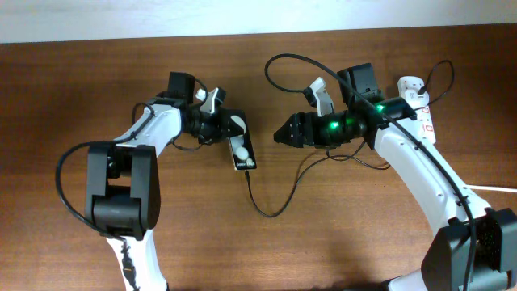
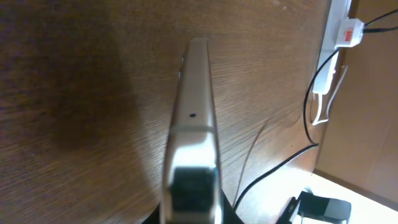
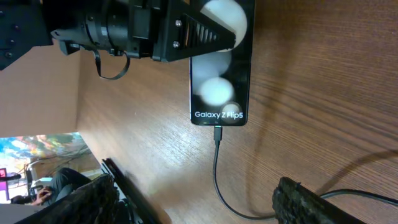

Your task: Plug charger to phone and switch on socket

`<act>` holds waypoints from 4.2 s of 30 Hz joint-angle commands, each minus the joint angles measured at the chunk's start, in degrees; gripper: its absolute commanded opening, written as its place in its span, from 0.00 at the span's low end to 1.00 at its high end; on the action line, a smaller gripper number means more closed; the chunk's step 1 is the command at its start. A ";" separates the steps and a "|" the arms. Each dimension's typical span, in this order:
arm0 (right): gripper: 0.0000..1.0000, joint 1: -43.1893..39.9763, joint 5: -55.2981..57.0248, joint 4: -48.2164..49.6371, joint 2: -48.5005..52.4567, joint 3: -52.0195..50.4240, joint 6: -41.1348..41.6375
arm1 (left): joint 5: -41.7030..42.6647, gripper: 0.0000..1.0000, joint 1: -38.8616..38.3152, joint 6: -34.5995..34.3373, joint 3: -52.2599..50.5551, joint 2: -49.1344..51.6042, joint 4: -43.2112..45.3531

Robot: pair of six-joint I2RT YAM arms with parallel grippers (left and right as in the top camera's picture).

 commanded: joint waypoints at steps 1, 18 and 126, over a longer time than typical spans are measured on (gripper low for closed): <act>0.83 -0.26 0.55 0.00 -0.42 0.74 -0.63 | -1.22 0.00 0.24 0.37 0.52 0.20 -0.31; 0.83 -0.26 1.60 -0.09 -0.42 0.74 -0.61 | -6.29 0.14 -0.52 -8.61 0.15 0.52 -2.34; 0.99 -8.63 42.45 38.88 -73.42 -51.87 -9.22 | -46.75 0.99 -0.31 5.86 22.12 -31.98 -26.88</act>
